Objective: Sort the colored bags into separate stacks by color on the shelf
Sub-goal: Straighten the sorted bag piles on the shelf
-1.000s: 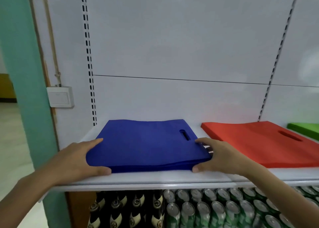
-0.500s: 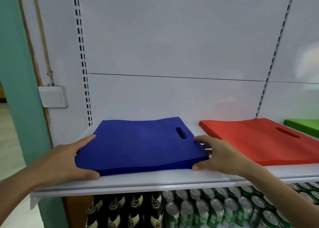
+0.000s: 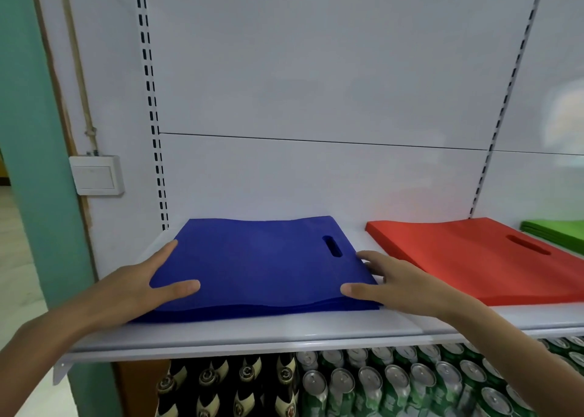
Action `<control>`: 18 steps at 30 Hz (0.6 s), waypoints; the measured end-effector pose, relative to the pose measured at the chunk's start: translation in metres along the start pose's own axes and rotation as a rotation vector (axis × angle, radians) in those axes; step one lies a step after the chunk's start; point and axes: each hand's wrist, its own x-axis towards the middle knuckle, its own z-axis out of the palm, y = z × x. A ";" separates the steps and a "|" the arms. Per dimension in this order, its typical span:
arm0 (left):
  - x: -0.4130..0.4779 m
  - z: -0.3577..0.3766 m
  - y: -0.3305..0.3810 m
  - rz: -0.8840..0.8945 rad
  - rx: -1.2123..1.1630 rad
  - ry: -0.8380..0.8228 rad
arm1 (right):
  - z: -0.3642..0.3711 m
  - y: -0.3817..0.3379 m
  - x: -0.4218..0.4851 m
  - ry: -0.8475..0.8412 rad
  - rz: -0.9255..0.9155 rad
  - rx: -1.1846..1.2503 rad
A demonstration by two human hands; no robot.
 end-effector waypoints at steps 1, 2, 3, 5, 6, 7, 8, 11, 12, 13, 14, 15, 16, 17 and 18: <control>0.001 0.000 0.001 0.002 0.015 0.003 | 0.000 -0.001 0.000 -0.009 -0.005 -0.015; 0.002 -0.001 0.001 -0.001 0.032 -0.002 | -0.001 -0.001 0.000 -0.015 -0.006 -0.024; 0.002 -0.001 0.002 -0.003 0.048 -0.017 | -0.002 0.000 0.000 -0.015 -0.009 -0.030; 0.000 -0.002 0.002 0.000 0.096 -0.073 | -0.003 0.002 0.000 -0.008 -0.029 -0.048; -0.001 -0.003 0.001 0.005 0.125 -0.095 | -0.003 0.003 0.001 -0.005 -0.034 -0.062; -0.002 -0.003 -0.001 0.010 0.157 -0.105 | -0.003 0.004 0.001 -0.002 -0.044 -0.080; -0.002 -0.004 -0.002 0.014 0.189 -0.106 | -0.003 0.005 0.002 -0.002 -0.052 -0.104; 0.000 -0.008 -0.004 0.035 0.261 -0.083 | -0.003 0.005 0.002 0.032 -0.062 -0.152; 0.000 -0.009 -0.003 0.041 0.273 -0.074 | -0.003 0.005 0.002 0.047 -0.060 -0.156; 0.000 -0.009 -0.003 0.043 0.279 -0.065 | -0.002 0.005 0.002 0.061 -0.059 -0.162; 0.000 -0.009 -0.003 0.044 0.284 -0.056 | -0.002 0.005 0.003 0.069 -0.054 -0.170; 0.000 -0.008 -0.003 0.044 0.288 -0.052 | -0.002 0.006 0.003 0.077 -0.052 -0.179; 0.000 -0.008 -0.003 0.046 0.290 -0.057 | -0.001 0.007 0.003 0.080 -0.049 -0.185; -0.001 -0.007 -0.004 0.050 0.292 -0.073 | 0.000 0.007 0.002 0.082 -0.049 -0.185; -0.002 -0.007 -0.005 0.056 0.292 -0.091 | 0.001 0.008 0.001 0.082 -0.049 -0.183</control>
